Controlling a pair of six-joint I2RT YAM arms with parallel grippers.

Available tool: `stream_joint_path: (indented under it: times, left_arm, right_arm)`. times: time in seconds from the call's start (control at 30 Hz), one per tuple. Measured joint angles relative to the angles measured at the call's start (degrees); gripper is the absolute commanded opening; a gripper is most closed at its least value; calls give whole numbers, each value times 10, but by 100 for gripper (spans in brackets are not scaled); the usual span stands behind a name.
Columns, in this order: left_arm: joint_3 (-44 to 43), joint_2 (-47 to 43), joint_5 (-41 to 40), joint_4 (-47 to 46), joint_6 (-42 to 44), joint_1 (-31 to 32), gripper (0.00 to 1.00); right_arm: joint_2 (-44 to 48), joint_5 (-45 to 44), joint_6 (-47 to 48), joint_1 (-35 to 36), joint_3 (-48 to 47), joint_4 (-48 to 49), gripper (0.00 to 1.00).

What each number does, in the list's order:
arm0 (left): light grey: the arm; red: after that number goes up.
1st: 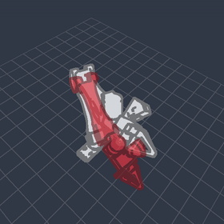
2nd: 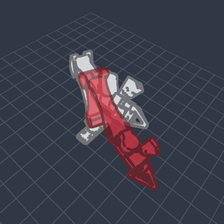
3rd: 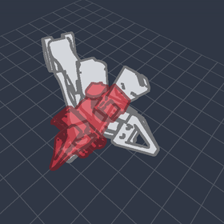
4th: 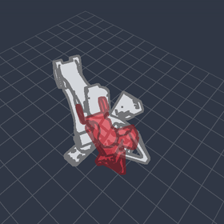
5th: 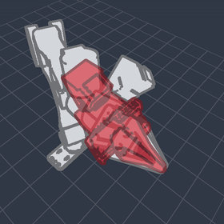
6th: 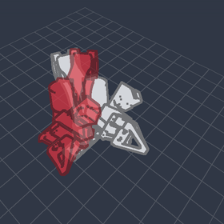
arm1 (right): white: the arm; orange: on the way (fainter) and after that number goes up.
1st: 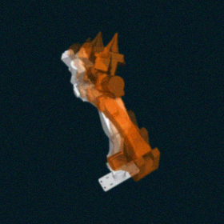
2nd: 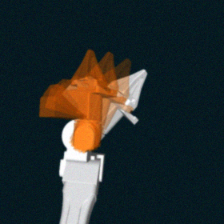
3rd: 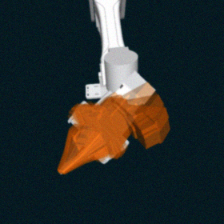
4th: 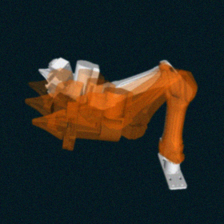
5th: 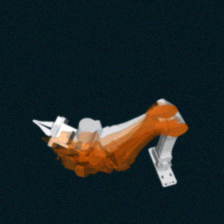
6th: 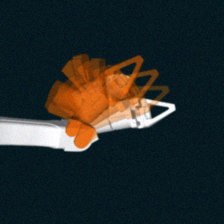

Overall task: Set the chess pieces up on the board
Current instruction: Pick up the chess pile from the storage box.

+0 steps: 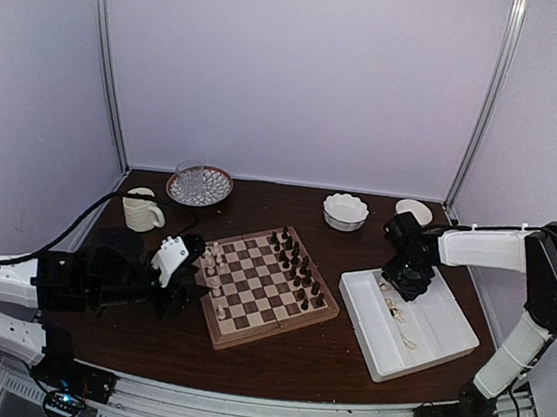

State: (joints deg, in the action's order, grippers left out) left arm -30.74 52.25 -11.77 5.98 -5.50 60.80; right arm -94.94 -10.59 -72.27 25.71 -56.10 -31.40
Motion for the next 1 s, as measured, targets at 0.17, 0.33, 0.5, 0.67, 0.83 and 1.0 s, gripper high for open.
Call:
stream_joint_path:
  times: [0.17,0.33,0.5,0.67,0.83,1.0]
  left_arm:
    - [0,-4,0,1,0,0,48]
    - [0,-10,1,1,0,0,48]
    - [0,-12,1,1,0,0,48]
    - [0,-12,2,1,0,0,48]
    - [0,-12,2,1,0,0,48]
    - [0,-12,2,1,0,0,48]
  right_arm:
    - [-34,-8,-6,0,-12,1,45]
    - [-60,-12,-9,1,-27,9,32]
    - [-64,-12,-16,1,-28,17,18]
    - [-43,-18,-14,3,-14,24,0]
    - [20,-41,9,3,-2,20,0]
    - [76,-73,63,4,8,25,0]
